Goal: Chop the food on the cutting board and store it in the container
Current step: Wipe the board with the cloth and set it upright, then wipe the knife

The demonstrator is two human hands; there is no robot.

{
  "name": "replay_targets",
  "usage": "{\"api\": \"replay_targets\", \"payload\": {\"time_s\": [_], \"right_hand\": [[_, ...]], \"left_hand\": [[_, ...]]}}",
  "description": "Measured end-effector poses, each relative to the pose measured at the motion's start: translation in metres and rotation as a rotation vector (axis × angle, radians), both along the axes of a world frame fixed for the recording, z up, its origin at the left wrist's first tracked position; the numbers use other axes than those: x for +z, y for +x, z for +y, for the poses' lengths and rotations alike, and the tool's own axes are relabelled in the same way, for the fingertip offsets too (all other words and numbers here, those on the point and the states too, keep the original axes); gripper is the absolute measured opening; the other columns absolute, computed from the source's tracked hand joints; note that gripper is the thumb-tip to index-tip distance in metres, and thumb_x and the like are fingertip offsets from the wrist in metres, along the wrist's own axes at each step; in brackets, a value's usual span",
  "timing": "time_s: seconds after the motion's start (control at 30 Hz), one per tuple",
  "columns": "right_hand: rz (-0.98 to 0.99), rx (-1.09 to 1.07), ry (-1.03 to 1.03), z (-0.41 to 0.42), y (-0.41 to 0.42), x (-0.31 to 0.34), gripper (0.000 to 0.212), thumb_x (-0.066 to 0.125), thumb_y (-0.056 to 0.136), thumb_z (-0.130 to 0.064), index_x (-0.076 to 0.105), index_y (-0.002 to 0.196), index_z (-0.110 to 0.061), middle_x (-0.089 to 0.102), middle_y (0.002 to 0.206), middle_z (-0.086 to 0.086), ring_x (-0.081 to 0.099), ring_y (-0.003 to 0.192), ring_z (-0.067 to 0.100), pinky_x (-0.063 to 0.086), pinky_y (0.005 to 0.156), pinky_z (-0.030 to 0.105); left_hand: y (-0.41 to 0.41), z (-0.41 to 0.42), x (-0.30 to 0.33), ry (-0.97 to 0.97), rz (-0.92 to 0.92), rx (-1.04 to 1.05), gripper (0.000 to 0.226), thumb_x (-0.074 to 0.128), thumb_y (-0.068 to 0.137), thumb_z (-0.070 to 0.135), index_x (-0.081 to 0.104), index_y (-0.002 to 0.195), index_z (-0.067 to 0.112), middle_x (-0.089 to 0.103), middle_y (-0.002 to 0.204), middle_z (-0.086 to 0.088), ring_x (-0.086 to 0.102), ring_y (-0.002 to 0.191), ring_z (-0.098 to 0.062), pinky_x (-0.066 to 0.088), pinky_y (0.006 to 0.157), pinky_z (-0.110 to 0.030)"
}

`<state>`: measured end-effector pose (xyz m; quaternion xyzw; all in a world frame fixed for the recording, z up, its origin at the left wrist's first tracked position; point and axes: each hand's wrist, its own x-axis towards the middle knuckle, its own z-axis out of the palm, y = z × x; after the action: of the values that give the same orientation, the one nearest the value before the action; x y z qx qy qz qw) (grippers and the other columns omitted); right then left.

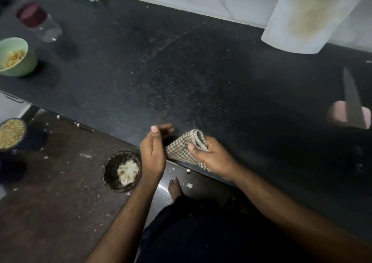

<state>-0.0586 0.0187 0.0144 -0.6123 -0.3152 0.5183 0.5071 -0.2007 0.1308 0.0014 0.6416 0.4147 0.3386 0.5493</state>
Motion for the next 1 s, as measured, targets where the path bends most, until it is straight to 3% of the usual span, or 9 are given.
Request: {"api": "replay_targets", "payload": {"time_s": [0.07, 0.17, 0.3, 0.4, 0.53, 0.73, 0.83, 0.9, 1.0], "right_hand": [[-0.028, -0.142, 0.030, -0.020, 0.020, 0.014, 0.015, 0.061, 0.100, -0.018, 0.072, 0.108, -0.013, 0.076, 0.105, 0.007, 0.072, 0.101, 0.019, 0.058, 0.087, 0.034], [-0.302, -0.398, 0.138, -0.052, 0.062, 0.033, 0.013, 0.063, 0.099, -0.011, 0.071, 0.109, -0.012, 0.075, 0.099, -0.004, 0.069, 0.097, 0.004, 0.053, 0.084, 0.025], [-0.649, -0.474, 0.113, -0.080, 0.111, 0.022, 0.041, 0.060, 0.095, 0.003, 0.064, 0.131, -0.015, 0.070, 0.124, -0.004, 0.063, 0.118, 0.007, 0.049, 0.103, 0.027], [-0.736, -0.350, -0.050, -0.093, 0.122, -0.005, 0.060, 0.056, 0.089, 0.009, 0.057, 0.142, -0.020, 0.062, 0.139, -0.001, 0.058, 0.127, 0.013, 0.043, 0.111, 0.027], [-0.896, -0.083, -0.085, -0.080, 0.104, -0.028, 0.071, 0.052, 0.084, 0.015, 0.047, 0.150, -0.012, 0.043, 0.156, 0.003, 0.031, 0.148, 0.014, 0.008, 0.119, 0.011], [-1.015, 0.167, 0.070, -0.037, 0.043, -0.031, 0.073, 0.053, 0.081, 0.006, 0.044, 0.151, -0.011, 0.038, 0.159, 0.007, 0.029, 0.150, 0.021, 0.014, 0.122, 0.029], [-0.947, 0.382, 0.140, -0.031, -0.004, -0.024, 0.067, 0.054, 0.083, 0.002, 0.049, 0.147, -0.014, 0.050, 0.151, 0.006, 0.042, 0.142, 0.020, 0.031, 0.119, 0.034], [-0.730, 0.467, 0.081, -0.036, -0.024, -0.010, 0.044, 0.057, 0.087, -0.001, 0.060, 0.129, -0.014, 0.067, 0.120, 0.000, 0.061, 0.112, 0.008, 0.047, 0.093, 0.025], [-0.466, 0.536, 0.065, -0.039, -0.049, 0.000, 0.029, 0.062, 0.094, -0.007, 0.065, 0.121, -0.017, 0.066, 0.102, -0.019, 0.059, 0.092, -0.014, 0.041, 0.081, 0.008]], "left_hand": [[0.014, -0.016, 0.004, 0.019, -0.014, -0.025, 0.060, 0.027, 0.110, 0.043, 0.073, 0.113, 0.005, 0.077, 0.105, -0.004, 0.073, 0.103, -0.021, 0.057, 0.092, -0.041], [0.044, -0.041, 0.007, 0.055, -0.014, -0.090, 0.055, 0.028, 0.111, 0.038, 0.073, 0.115, 0.007, 0.077, 0.107, 0.000, 0.071, 0.106, -0.017, 0.055, 0.095, -0.033], [0.074, -0.056, 0.005, 0.100, 0.018, -0.133, 0.057, 0.029, 0.109, 0.043, 0.072, 0.120, 0.007, 0.074, 0.116, 0.001, 0.068, 0.112, -0.008, 0.050, 0.095, -0.019], [0.081, -0.061, 0.002, 0.115, 0.064, -0.119, 0.054, 0.031, 0.110, 0.042, 0.071, 0.123, 0.010, 0.073, 0.119, 0.003, 0.066, 0.114, -0.005, 0.051, 0.098, -0.021], [0.065, -0.065, 0.002, 0.106, 0.100, -0.030, 0.051, 0.032, 0.111, 0.043, 0.071, 0.124, 0.013, 0.072, 0.120, 0.007, 0.065, 0.116, -0.004, 0.049, 0.100, -0.024], [0.023, -0.069, 0.003, 0.096, 0.130, 0.106, 0.049, 0.035, 0.111, 0.043, 0.070, 0.126, 0.013, 0.072, 0.122, 0.007, 0.064, 0.117, -0.002, 0.050, 0.100, -0.022], [0.002, -0.069, 0.007, 0.111, 0.156, 0.185, 0.046, 0.037, 0.110, 0.041, 0.069, 0.126, 0.014, 0.071, 0.122, 0.008, 0.064, 0.116, -0.001, 0.051, 0.097, -0.021], [-0.004, -0.073, 0.010, 0.117, 0.136, 0.211, 0.047, 0.035, 0.110, 0.041, 0.070, 0.125, 0.012, 0.071, 0.122, 0.007, 0.064, 0.116, -0.003, 0.051, 0.099, -0.024], [-0.026, -0.076, 0.015, 0.111, 0.079, 0.325, 0.053, 0.031, 0.111, 0.042, 0.071, 0.122, 0.009, 0.073, 0.121, 0.003, 0.066, 0.118, -0.010, 0.050, 0.105, -0.036]]}}
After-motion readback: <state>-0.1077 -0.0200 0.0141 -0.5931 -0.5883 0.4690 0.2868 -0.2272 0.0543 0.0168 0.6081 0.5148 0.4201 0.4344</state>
